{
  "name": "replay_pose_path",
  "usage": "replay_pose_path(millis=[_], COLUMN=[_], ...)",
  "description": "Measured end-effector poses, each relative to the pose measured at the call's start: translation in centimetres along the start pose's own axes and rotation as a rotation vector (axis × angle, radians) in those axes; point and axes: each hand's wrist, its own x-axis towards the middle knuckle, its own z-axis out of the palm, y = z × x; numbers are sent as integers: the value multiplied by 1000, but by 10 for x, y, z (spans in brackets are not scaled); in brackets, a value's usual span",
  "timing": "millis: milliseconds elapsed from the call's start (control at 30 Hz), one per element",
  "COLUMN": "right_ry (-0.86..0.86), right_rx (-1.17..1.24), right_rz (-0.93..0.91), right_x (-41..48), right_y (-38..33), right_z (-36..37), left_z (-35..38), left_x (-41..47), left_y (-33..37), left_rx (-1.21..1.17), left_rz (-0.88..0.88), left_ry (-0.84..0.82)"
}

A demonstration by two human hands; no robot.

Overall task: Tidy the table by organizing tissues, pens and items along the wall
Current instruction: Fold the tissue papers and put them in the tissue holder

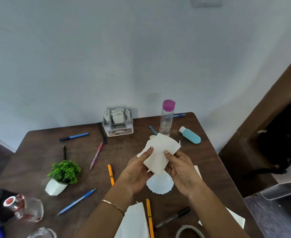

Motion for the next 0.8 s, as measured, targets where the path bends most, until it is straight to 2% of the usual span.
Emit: replay_pose_path(millis=[167, 267, 367, 600, 800], right_ry=[-48, -111, -184, -143, -191], right_rx=[-257, -286, -319, -448, -464], right_rz=[-26, -13, -16, -216, -239], right_x=[-4, -3, -4, 2, 5], right_y=[-3, -6, -2, 11, 12], right_z=[22, 35, 51, 77, 89], left_z=[-18, -27, -34, -56, -65], left_x=[-30, -44, -56, -75, -88], left_y=[34, 46, 51, 61, 72], left_rx=[135, 171, 141, 125, 104], left_rz=[80, 128, 254, 375, 432], left_ry=[122, 186, 240, 293, 234])
